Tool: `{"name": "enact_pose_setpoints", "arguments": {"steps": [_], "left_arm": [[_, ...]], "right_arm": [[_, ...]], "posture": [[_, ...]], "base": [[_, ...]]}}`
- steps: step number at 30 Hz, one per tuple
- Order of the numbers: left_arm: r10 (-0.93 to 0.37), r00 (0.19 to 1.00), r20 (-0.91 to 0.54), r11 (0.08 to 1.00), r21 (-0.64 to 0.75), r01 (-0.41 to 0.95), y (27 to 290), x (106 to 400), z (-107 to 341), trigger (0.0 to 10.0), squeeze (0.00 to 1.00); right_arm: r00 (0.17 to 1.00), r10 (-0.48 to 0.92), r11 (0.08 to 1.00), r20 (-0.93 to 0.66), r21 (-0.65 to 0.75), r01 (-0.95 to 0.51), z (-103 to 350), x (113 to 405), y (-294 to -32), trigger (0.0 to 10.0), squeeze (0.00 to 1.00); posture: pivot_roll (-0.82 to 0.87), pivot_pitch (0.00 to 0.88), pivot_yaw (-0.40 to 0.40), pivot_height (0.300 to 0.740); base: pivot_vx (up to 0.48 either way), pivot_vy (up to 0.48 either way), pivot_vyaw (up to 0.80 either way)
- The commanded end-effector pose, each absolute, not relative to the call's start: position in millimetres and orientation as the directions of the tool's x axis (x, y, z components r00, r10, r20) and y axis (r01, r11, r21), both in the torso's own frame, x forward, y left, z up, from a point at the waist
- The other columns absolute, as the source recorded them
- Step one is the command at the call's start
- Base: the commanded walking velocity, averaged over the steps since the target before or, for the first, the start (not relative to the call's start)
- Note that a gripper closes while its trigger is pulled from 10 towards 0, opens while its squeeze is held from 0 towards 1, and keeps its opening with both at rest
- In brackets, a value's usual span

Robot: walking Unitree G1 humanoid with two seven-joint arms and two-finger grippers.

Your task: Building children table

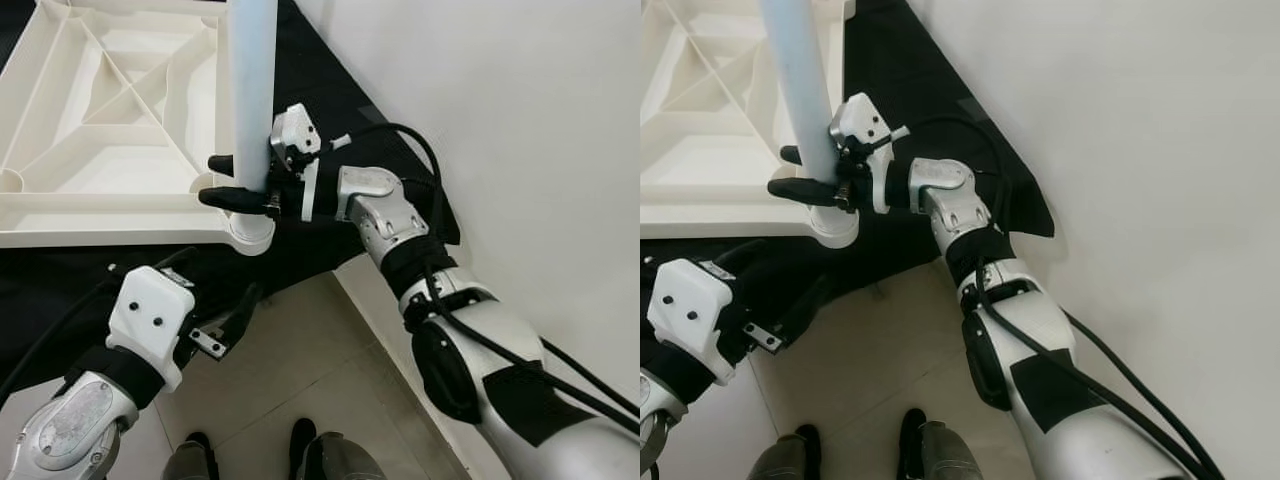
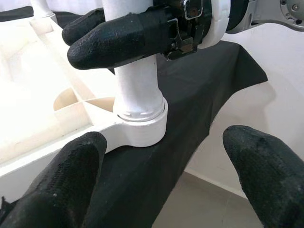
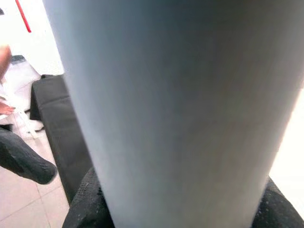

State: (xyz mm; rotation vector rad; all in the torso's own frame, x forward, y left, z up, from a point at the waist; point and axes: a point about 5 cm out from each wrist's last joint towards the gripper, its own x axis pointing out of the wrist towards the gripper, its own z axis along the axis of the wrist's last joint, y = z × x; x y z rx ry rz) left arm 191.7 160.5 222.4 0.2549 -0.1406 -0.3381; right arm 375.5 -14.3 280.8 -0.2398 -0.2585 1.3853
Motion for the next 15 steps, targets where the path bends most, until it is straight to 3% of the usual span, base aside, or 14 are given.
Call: {"name": "enact_pose_setpoints", "arguments": {"steps": [1, 2, 3, 4, 5, 6, 7, 9, 11, 15], "left_arm": [[-0.352, 0.932, 0.089, 0.907, 0.276, 0.317, 159.8, 187.7, 222.4, 10.0, 0.00], [-0.352, 0.932, 0.089, 0.907, 0.276, 0.317, 159.8, 187.7, 222.4, 10.0, 0.00], [-0.352, 0.932, 0.089, 0.907, 0.276, 0.317, 160.2, 187.7, 222.2, 10.0, 0.00], [-0.353, 0.932, 0.088, 0.907, 0.276, 0.317, 160.8, 187.8, 221.8, 10.0, 0.00], [-0.353, 0.932, 0.087, 0.907, 0.276, 0.318, 161.7, 187.9, 221.5, 10.0, 0.00], [-0.353, 0.932, 0.087, 0.907, 0.276, 0.318, 161.7, 187.9, 221.5, 10.0, 0.00], [-0.356, 0.931, 0.086, 0.906, 0.276, 0.321, 161.9, 188.2, 221.6, 10.0, 0.00], [-0.356, 0.931, 0.086, 0.906, 0.276, 0.321, 161.9, 188.2, 221.6, 10.0, 0.00], [-0.369, 0.926, 0.084, 0.901, 0.275, 0.335, 159.8, 189.4, 220.8, 10.0, 0.00], [-0.363, 0.927, 0.099, 0.904, 0.280, 0.324, 160.1, 192.4, 222.5, 10.0, 0.00]], "right_arm": [[0.356, 0.934, 0.334, -0.044, -0.251, -0.908, 242.2, 384.6, -32.1, 0.0, 0.00], [0.356, 0.934, 0.334, -0.044, -0.251, -0.908, 242.2, 384.6, -32.1, 0.0, 0.00], [0.434, 0.898, 0.411, -0.064, -0.227, -0.883, 228.1, 386.2, -36.8, 0.0, 0.00], [0.683, 0.726, 0.665, -0.078, -0.175, -0.726, 203.7, 390.9, -43.2, 0.0, 0.00], [0.824, 0.558, 0.809, -0.102, -0.155, -0.567, 187.6, 391.4, -49.7, 0.0, 0.00], [0.824, 0.558, 0.809, -0.102, -0.155, -0.567, 187.6, 391.4, -49.7, 0.0, 0.00], [0.820, 0.559, 0.809, -0.125, -0.137, -0.572, 168.5, 369.2, -39.8, 0.0, 0.00], [0.820, 0.559, 0.809, -0.125, -0.137, -0.572, 168.5, 369.2, -39.8, 0.0, 0.00], [0.757, 0.646, 0.749, -0.096, -0.106, -0.653, 162.6, 329.8, -11.9, 0.0, 0.00], [0.692, 0.721, 0.684, -0.049, -0.116, -0.721, 174.7, 340.2, 14.6, 0.0, 0.00]], "posture": [[0.27, 0.312, -0.198, 0.740], [0.27, 0.312, -0.198, 0.740], [0.27, 0.311, -0.199, 0.740], [0.26, 0.308, -0.197, 0.740], [0.25, 0.308, -0.196, 0.740], [0.25, 0.308, -0.196, 0.740], [0.26, 0.312, -0.185, 0.740], [0.26, 0.312, -0.185, 0.740], [0.24, 0.293, -0.192, 0.740], [0.25, 0.287, -0.199, 0.740]], "base": [[0.000, 0.000, 0.00], [0.000, 0.000, 0.00], [0.000, 0.000, 0.00], [0.000, 0.000, 0.00], [0.000, 0.000, 0.00], [0.000, 0.000, 0.00], [0.000, 0.000, 0.00], [0.000, 0.000, 0.00], [0.000, 0.000, 0.00], [0.000, 0.000, 0.00]]}}
